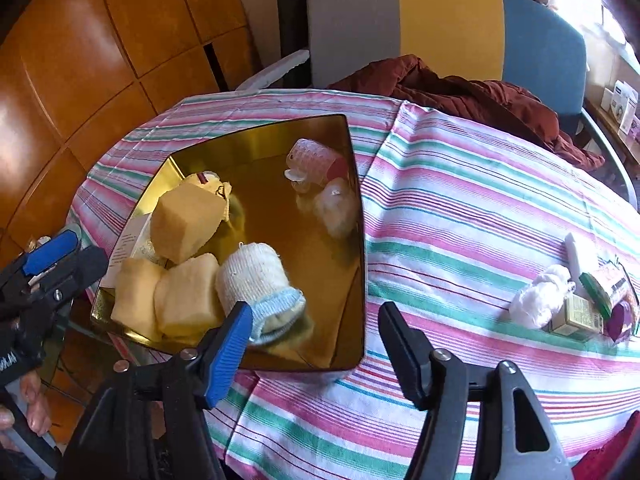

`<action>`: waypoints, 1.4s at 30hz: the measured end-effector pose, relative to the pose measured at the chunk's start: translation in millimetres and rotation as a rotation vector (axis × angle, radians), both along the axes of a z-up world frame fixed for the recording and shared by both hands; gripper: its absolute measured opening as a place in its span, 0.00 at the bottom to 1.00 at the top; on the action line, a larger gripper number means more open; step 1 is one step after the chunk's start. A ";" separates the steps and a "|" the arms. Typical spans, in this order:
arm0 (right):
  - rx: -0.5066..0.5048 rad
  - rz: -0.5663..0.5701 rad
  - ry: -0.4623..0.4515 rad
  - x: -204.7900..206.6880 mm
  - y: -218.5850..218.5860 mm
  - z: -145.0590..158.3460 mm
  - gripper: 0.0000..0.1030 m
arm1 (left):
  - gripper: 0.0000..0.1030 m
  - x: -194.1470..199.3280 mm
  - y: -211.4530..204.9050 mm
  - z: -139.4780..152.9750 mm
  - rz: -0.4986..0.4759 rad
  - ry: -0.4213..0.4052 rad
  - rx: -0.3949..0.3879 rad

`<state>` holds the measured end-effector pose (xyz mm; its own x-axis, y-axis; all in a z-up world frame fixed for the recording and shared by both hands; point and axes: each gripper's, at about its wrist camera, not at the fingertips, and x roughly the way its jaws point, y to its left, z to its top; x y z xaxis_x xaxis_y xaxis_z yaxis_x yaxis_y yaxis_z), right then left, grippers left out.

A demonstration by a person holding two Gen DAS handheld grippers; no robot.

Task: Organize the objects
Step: 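Withdraw both open grippers from the tray toward the table items, then grasp a wrapped cotton ball with the left gripper while the right grasps the small green-white box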

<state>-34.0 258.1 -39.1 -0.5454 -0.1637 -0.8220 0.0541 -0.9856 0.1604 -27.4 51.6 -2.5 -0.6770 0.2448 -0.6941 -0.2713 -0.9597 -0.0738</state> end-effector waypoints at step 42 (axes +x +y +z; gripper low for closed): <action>-0.149 -0.825 0.004 73.5 319.4 -12.9 0.65 | 0.78 17.7 237.9 -25.6 -0.546 -0.046 -0.123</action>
